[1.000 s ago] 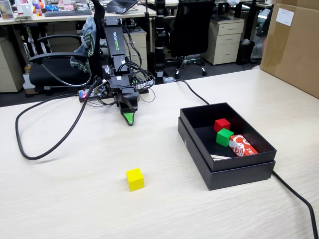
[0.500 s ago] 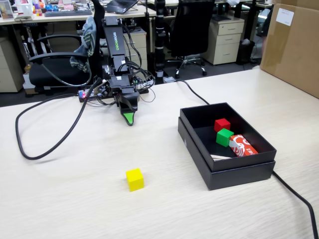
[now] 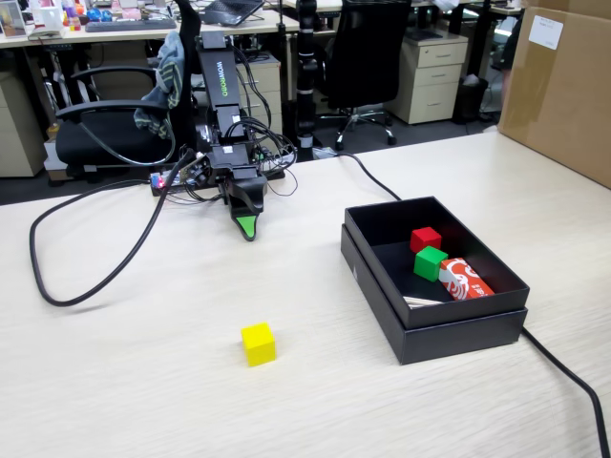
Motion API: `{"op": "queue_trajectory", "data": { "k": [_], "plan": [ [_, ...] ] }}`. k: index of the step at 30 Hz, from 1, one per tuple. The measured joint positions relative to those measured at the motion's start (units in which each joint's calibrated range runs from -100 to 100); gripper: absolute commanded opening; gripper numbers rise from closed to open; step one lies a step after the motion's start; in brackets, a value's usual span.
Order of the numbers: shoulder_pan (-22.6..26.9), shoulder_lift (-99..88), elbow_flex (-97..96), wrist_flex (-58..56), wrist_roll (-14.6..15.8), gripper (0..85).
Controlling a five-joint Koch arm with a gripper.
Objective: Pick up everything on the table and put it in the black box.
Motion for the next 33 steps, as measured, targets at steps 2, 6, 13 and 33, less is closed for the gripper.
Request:
{"op": "queue_trajectory", "data": {
  "k": [2, 6, 13, 33],
  "plan": [
    [0.00, 0.00, -0.09, 0.00, 0.00, 48.5],
    [0.05, 0.00, 0.00, 0.00, 0.00, 48.5],
    [0.00, 0.00, -0.09, 0.00, 0.00, 48.5],
    [-1.42, 1.29, 15.24, -20.29, 0.15, 47.9]
  ]
}}
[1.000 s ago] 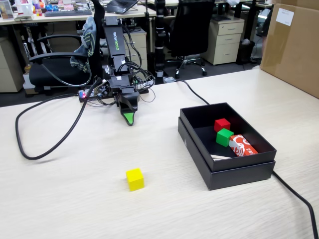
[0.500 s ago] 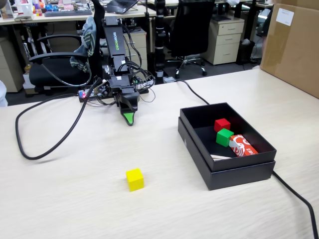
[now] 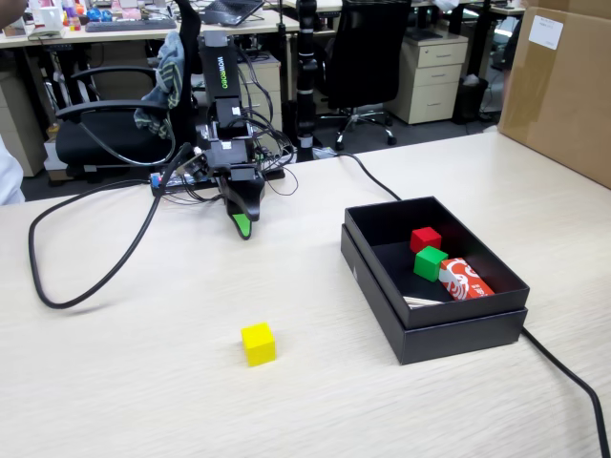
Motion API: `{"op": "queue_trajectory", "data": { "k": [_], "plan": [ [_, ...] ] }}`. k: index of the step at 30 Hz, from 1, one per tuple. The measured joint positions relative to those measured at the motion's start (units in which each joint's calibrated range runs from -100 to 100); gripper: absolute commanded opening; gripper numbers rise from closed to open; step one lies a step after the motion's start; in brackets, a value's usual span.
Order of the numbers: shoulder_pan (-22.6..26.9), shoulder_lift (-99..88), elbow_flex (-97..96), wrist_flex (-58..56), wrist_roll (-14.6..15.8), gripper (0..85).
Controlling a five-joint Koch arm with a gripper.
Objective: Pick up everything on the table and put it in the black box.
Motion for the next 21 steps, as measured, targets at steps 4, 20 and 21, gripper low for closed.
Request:
{"op": "queue_trajectory", "data": {
  "k": [4, 20, 21],
  "plan": [
    [-0.15, 1.55, 9.31, -8.13, 0.10, 47.6],
    [-2.20, 56.96, 75.86, -37.55, 1.51, 47.3],
    [-2.44, 63.69, 80.51, -37.63, 1.51, 47.3]
  ]
}}
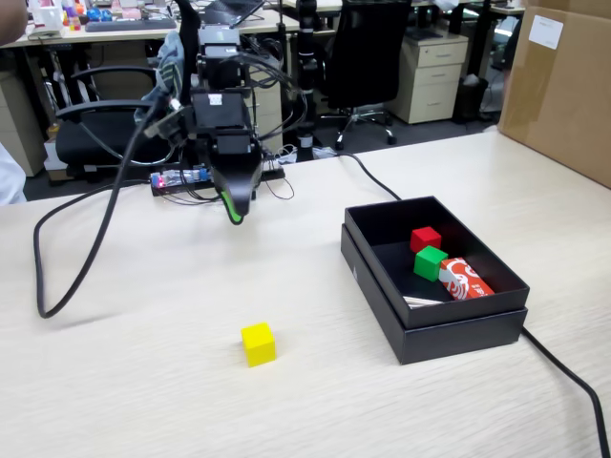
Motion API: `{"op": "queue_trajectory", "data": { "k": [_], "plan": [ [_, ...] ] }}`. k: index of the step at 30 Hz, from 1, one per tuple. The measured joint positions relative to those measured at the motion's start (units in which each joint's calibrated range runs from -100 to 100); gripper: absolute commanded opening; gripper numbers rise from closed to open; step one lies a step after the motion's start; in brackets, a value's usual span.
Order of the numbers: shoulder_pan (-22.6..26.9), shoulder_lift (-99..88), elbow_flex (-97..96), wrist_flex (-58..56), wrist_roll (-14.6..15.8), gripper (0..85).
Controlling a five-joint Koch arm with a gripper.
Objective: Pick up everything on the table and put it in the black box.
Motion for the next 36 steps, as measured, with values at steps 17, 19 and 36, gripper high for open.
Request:
{"op": "queue_trajectory", "data": {
  "k": [17, 19, 36],
  "plan": [
    [0.20, 48.93, 31.22, 0.00, 0.00, 47.5],
    [0.24, 50.10, 31.31, 0.00, 0.00, 47.3],
    [0.44, 60.97, 38.16, -2.25, -1.61, 44.9]
  ]
}}
